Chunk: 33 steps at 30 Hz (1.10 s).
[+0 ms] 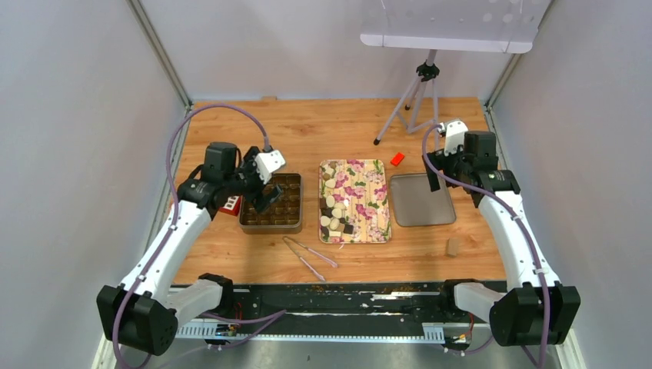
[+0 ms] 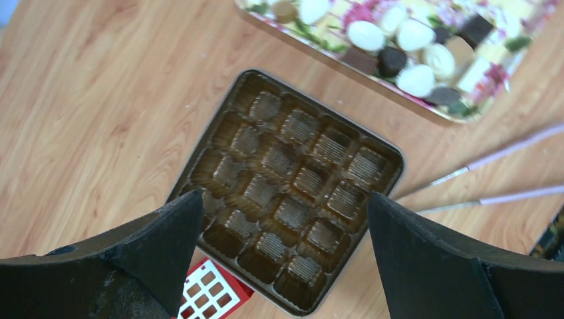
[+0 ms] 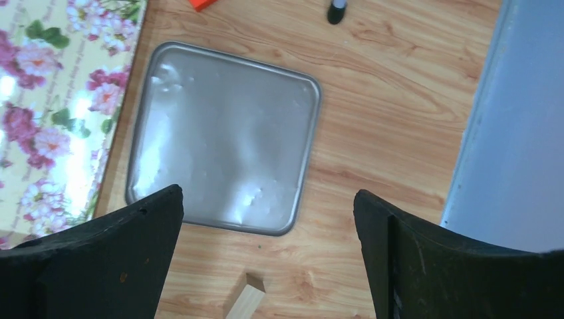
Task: Pack the chocolate
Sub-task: Pick up the clamp from the center of the board.
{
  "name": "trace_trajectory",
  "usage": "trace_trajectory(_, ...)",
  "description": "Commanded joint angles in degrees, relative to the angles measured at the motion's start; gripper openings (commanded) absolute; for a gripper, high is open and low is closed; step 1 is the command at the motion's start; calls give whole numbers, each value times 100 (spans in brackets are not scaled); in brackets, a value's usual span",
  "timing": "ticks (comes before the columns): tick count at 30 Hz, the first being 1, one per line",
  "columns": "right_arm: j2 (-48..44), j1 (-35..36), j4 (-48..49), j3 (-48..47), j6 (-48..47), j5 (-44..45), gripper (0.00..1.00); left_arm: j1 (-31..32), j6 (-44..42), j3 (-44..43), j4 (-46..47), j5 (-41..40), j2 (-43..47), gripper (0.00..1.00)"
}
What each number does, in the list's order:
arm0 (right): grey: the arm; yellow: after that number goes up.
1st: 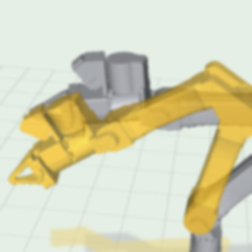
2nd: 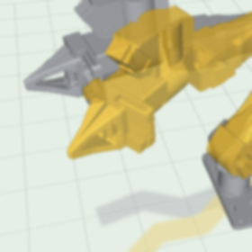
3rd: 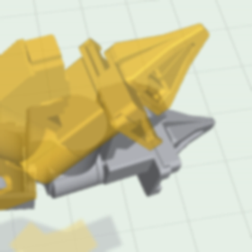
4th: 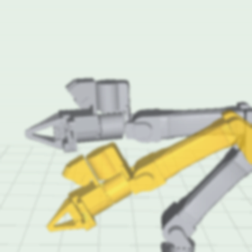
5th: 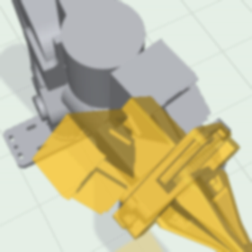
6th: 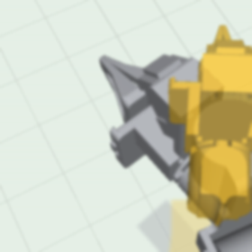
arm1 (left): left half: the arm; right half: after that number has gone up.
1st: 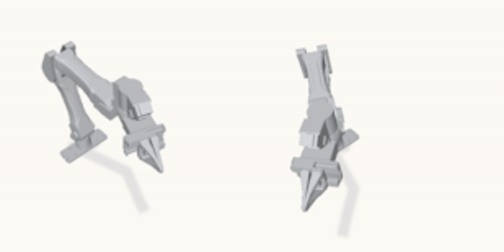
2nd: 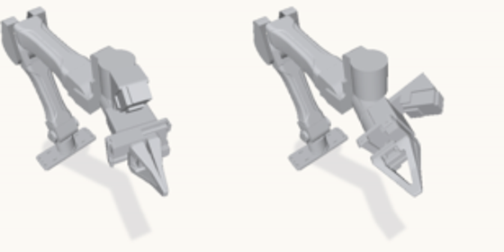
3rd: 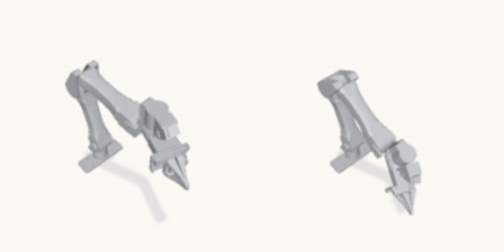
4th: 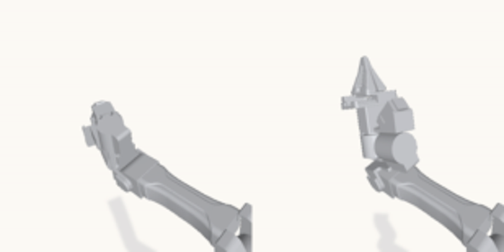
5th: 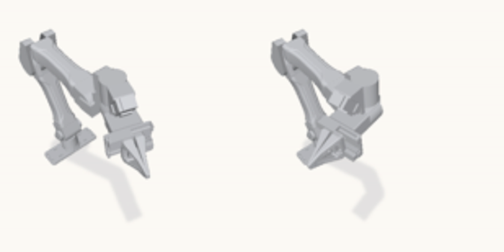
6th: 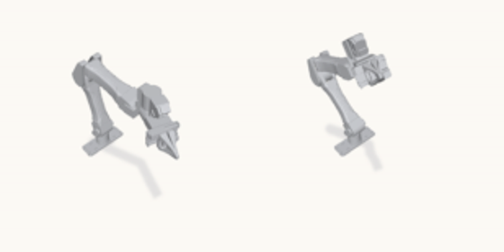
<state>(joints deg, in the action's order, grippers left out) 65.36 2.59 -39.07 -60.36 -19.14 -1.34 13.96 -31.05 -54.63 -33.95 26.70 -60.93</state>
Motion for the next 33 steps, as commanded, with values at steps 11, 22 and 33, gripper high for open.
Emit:
trace_trajectory(11, 312, 1033, -277, -29, -348, -3347, 94, 1509, -2199, 539, -1137, 370, 291, 90)
trace_trajectory(22, 94, 2326, -638, 169, -1399, -2629, 82, 2278, -3180, 561, -1357, 159, -426, 73)
trace_trajectory(33, 362, 3330, 448, 490, -425, -1784, 66, 2255, -1570, 1080, -357, -1019, 1027, 88)
